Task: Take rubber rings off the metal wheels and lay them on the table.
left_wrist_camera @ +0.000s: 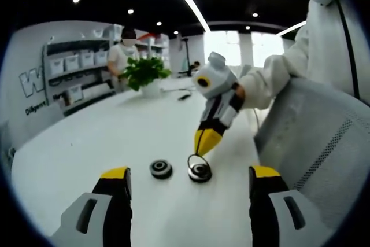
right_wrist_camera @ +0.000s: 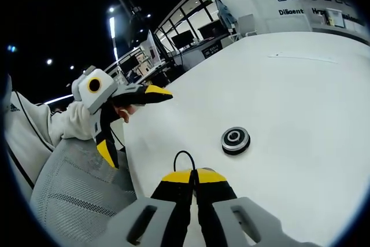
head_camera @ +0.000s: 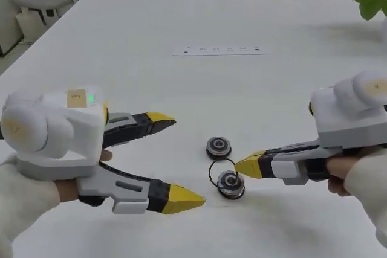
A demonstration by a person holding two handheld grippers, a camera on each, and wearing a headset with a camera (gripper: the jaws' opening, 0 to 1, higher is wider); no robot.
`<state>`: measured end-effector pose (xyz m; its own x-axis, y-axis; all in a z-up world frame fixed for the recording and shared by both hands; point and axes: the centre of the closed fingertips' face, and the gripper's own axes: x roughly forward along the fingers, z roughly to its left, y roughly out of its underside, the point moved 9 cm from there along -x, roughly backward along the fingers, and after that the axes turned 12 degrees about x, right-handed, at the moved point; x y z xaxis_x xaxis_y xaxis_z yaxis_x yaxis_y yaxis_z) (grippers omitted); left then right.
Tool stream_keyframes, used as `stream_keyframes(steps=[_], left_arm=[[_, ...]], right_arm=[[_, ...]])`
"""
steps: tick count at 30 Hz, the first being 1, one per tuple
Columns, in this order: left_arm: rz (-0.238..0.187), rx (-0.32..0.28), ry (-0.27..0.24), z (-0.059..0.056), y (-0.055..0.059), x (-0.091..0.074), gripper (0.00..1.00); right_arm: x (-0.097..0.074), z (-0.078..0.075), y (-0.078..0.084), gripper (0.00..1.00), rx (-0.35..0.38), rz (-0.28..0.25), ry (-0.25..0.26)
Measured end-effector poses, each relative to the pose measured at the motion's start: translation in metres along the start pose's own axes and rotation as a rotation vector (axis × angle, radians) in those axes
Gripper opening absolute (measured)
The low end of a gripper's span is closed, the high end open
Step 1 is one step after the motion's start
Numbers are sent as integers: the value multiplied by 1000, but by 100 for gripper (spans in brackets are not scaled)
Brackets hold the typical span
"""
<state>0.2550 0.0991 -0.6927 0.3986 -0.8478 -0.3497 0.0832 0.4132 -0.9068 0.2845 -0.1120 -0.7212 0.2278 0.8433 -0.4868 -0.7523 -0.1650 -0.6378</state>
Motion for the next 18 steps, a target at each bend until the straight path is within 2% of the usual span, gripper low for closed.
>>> stream_keyframes(steps=[7, 11, 18], left_arm=[[4, -38, -32, 1, 6, -9, 92], [10, -45, -29, -2, 8, -12, 96], [25, -68, -23, -5, 15, -16, 97]], right_arm=[[4, 5, 0, 0, -12, 13, -7], [7, 9, 1, 0, -30, 26, -8], [11, 11, 1, 0, -25, 26, -5]])
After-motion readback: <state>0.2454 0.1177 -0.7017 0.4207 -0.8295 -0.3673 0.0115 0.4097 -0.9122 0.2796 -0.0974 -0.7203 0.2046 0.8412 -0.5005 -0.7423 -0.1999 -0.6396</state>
